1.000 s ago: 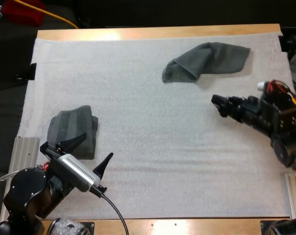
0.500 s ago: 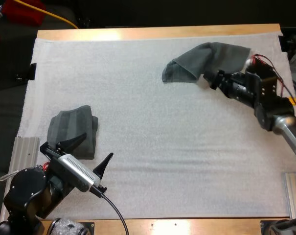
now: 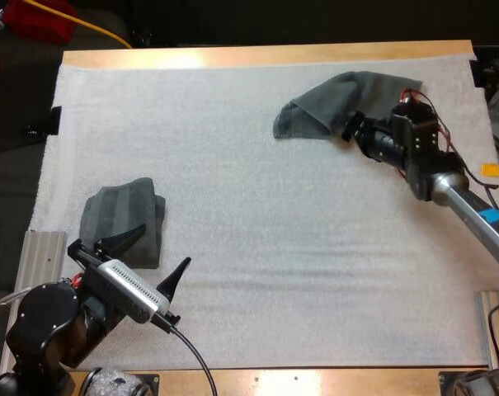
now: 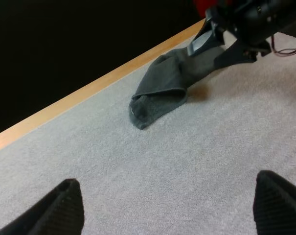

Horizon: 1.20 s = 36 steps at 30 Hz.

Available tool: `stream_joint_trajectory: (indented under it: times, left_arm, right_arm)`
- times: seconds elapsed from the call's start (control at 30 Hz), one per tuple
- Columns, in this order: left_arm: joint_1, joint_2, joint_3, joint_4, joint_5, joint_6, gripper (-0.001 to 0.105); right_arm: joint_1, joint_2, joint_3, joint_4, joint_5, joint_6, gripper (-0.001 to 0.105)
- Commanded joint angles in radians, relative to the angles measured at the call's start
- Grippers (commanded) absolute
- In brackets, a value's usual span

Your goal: Pick towel from pile, fold and stack

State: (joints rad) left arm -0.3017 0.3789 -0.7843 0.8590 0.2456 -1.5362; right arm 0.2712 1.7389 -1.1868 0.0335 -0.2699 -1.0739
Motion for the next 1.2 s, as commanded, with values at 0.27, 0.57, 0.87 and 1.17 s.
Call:
stream_joint_trajectory:
  times: [0.27,0.57,0.87,1.17]
  left_arm:
    - [-0.004,0.002,-0.006,-0.012,-0.011,0.001,0.069]
    - [-0.004,0.002,-0.006,-0.012,-0.011,0.001,0.069]
    - [-0.004,0.002,-0.006,-0.012,-0.011,0.001,0.069]
    - [-0.004,0.002,-0.006,-0.012,-0.011,0.001,0.069]
  right_arm:
    - [0.002,0.155,-0.121,-0.022,-0.095,0.052,0.070]
    - [0.002,0.271,-0.207,-0.033,-0.098,0.062,0.070]
    - [0.000,0.359,-0.261,-0.060,-0.130,0.130,0.070]
    - [0.000,0.363,-0.261,-0.081,-0.138,0.129,0.006]
